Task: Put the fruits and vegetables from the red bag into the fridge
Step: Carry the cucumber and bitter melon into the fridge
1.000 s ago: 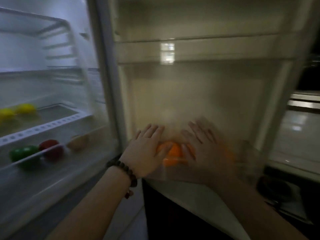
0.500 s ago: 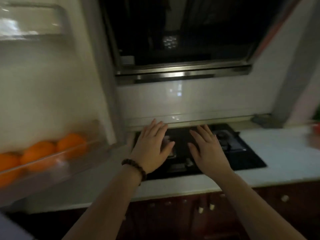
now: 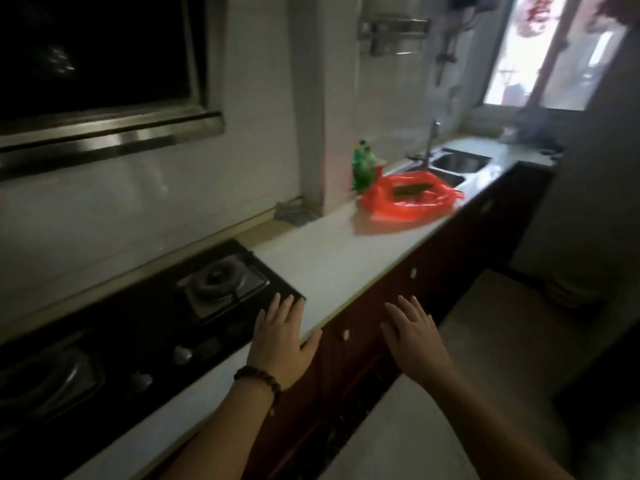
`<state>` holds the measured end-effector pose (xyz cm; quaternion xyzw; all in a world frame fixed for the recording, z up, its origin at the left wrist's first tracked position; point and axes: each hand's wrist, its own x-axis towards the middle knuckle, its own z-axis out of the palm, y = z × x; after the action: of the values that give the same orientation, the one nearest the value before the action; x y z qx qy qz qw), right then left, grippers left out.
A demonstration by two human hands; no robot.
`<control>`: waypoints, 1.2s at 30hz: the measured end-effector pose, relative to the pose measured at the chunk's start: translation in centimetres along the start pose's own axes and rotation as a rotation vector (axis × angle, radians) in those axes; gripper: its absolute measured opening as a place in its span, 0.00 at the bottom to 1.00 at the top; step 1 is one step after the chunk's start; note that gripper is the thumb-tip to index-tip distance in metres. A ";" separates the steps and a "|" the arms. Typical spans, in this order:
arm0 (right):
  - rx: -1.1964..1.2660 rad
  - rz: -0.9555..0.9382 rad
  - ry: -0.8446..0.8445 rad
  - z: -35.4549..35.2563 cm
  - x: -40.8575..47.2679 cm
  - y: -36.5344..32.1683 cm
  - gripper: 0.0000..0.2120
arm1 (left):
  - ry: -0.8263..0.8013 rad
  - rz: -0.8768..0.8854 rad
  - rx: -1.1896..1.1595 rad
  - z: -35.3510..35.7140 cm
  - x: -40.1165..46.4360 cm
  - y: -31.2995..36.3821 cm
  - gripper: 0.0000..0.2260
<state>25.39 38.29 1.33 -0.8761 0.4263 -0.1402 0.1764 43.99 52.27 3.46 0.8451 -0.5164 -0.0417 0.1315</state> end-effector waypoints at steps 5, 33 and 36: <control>-0.014 0.184 -0.035 -0.8 1.8 7.8 0.25 | -0.075 0.092 -0.025 4.7 6.8 6.0 0.29; 0.024 0.294 -0.089 -4.4 43.5 35.0 0.25 | -0.160 0.211 -0.029 16.7 56.2 24.2 0.29; 0.045 0.234 -0.090 -5.4 48.5 38.8 0.26 | -0.139 0.149 -0.033 18.4 60.7 26.4 0.29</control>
<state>25.19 -23.66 -5.80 -0.8215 0.5141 -0.0889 0.2302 45.50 -16.05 -3.26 0.7972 -0.5851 -0.0986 0.1118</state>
